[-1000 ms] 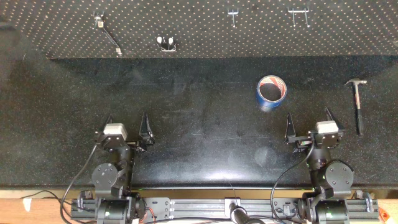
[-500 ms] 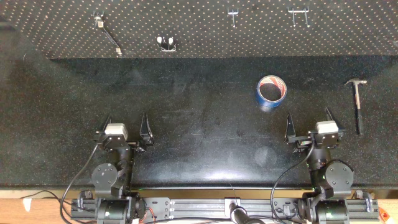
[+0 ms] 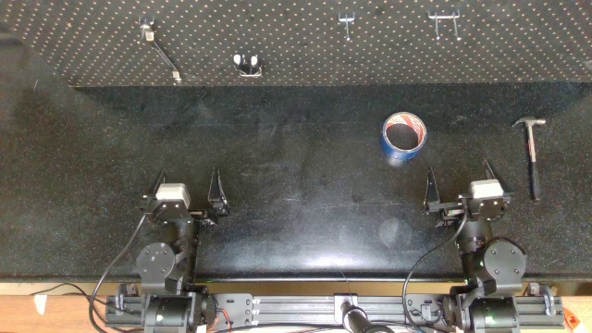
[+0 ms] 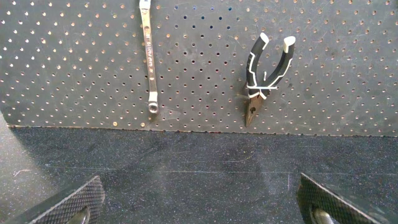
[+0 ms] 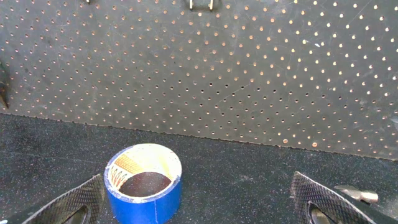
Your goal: Place Tools Onto Pegboard
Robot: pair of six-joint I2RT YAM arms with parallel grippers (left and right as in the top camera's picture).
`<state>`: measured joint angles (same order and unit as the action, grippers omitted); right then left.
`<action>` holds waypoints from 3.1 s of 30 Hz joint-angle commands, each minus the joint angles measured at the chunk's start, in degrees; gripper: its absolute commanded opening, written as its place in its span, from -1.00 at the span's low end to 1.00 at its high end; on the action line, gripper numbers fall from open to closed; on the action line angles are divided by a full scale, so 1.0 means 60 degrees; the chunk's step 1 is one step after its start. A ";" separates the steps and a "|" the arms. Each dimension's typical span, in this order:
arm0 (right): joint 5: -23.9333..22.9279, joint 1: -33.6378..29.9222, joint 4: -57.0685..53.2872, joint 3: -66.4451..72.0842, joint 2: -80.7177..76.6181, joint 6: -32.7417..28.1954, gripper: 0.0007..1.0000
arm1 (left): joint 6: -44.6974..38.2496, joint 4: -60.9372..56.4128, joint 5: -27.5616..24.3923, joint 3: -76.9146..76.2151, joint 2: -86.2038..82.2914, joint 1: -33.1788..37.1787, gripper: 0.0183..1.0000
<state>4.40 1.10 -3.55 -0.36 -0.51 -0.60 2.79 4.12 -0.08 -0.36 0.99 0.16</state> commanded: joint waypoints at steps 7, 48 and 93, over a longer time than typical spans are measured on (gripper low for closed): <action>-0.0827 -0.0055 -0.0055 0.0011 0.0047 0.1195 0.95 | -0.0157 0.0098 -0.0106 0.0007 -0.0135 -0.0040 0.99; 0.0958 0.1836 -0.6430 -1.1231 -1.5041 0.3778 0.95 | -0.0157 0.0098 -0.0106 0.0007 -0.0131 -0.0040 1.00; -0.1636 0.2849 -0.7522 -1.3358 -1.8502 0.3118 -0.85 | -0.0157 0.0098 -0.0106 0.0007 -0.0135 -0.0040 0.99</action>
<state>-3.99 17.76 -48.84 -79.26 -111.13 18.20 2.76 4.19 -0.08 -0.36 0.89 0.16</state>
